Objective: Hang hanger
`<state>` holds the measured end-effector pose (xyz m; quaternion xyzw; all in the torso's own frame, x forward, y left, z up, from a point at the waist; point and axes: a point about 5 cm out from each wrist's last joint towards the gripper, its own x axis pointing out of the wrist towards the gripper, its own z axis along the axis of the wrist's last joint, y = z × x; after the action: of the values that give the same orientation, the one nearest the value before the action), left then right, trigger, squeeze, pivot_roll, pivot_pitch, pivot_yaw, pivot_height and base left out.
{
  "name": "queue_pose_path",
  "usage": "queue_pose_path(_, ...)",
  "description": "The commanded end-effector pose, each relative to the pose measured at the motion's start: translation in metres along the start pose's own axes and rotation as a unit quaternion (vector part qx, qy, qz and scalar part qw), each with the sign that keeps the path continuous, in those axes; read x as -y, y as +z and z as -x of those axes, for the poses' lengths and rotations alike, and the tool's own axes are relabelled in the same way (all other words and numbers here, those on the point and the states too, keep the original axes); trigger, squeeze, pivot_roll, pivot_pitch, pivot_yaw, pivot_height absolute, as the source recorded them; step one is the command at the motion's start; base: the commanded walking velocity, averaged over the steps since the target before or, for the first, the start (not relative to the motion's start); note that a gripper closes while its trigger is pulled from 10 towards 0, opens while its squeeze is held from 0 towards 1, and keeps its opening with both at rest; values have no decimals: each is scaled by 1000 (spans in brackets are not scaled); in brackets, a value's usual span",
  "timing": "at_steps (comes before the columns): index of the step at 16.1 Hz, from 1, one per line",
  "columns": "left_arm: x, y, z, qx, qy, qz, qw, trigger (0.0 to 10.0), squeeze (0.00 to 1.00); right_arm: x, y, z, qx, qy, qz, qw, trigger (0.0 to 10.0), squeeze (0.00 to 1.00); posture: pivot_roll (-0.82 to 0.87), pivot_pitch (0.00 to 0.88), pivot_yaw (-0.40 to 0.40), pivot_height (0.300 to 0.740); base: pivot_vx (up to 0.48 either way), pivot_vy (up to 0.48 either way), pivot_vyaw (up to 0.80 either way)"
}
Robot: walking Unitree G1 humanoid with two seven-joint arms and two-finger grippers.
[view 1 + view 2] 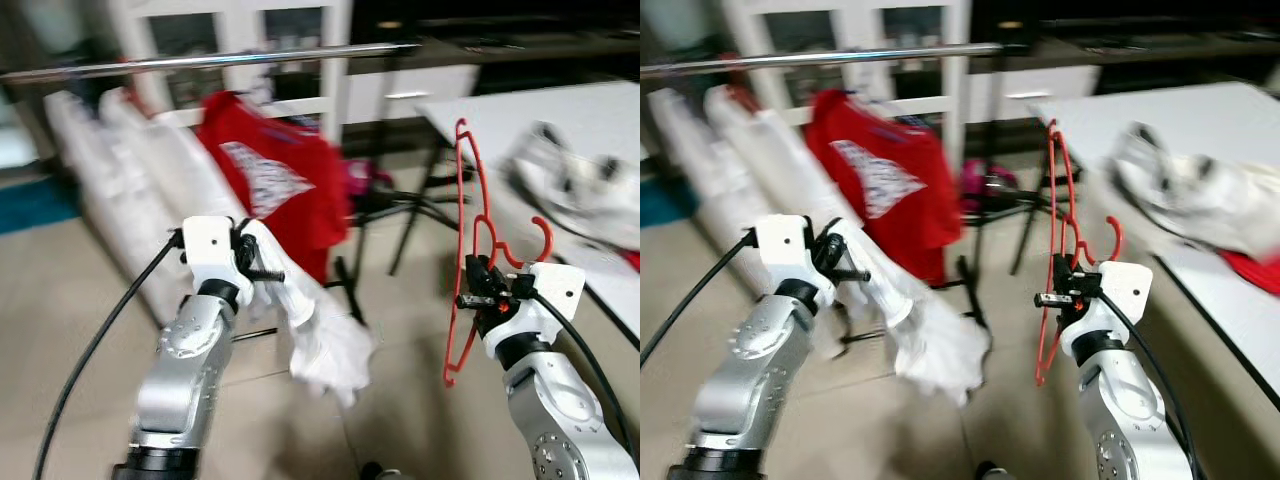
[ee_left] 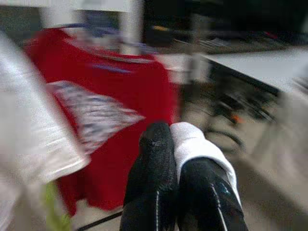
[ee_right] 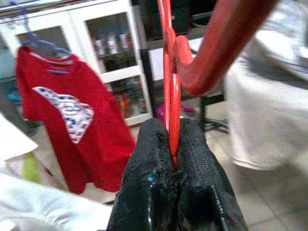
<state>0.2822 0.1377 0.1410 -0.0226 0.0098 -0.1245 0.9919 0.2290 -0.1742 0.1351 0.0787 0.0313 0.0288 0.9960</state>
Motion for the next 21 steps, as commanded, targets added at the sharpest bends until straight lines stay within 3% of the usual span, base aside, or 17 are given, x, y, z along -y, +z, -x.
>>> queue_pose_path(1, 5, 1, 1, -3, -27, -3, 1000, 10000, 0, -2, 6, 1, 8, 4, 10, 1000, 10000, 0, 95, 0, 53, 740, 0, 0, -800)
queue_pose_path(4, -2, 8, 4, -3, -57, -69, 996, 10000, 0, 4, 0, 1, -10, -26, 30, 999, 10000, 0, 98, 0, 49, 740, 0, 0, -800)
queue_pose_path(5, -4, 8, 4, -4, -58, -73, 996, 10000, 0, 6, -3, 3, -23, -32, 27, 999, 10000, 0, 96, 0, 50, 740, 0, 0, -800)
queue_pose_path(8, -5, 6, 3, -9, -63, -74, 995, 10000, 0, 14, -9, 8, -44, -68, 58, 995, 10000, 0, 83, 0, 60, 740, 0, 160, -800)
queue_pose_path(10, -5, 6, 2, -11, -64, -76, 995, 10000, 0, 15, -13, 10, -57, -81, 30, 995, 10000, 0, 81, 0, 62, 740, 0, 480, -800)
queue_pose_path(16, -10, 7, -1, -12, -56, -70, 996, 10000, 0, 14, -16, 12, -71, -93, 34, 993, 10000, 0, 75, 0, 70, 740, 0, 480, -800)
queue_pose_path(21, -19, 8, -5, -14, -8, -67, 998, 10000, 0, 4, -8, 6, -68, -91, 30, 993, 10000, 0, 74, 0, 61, 740, 0, -384, -800)
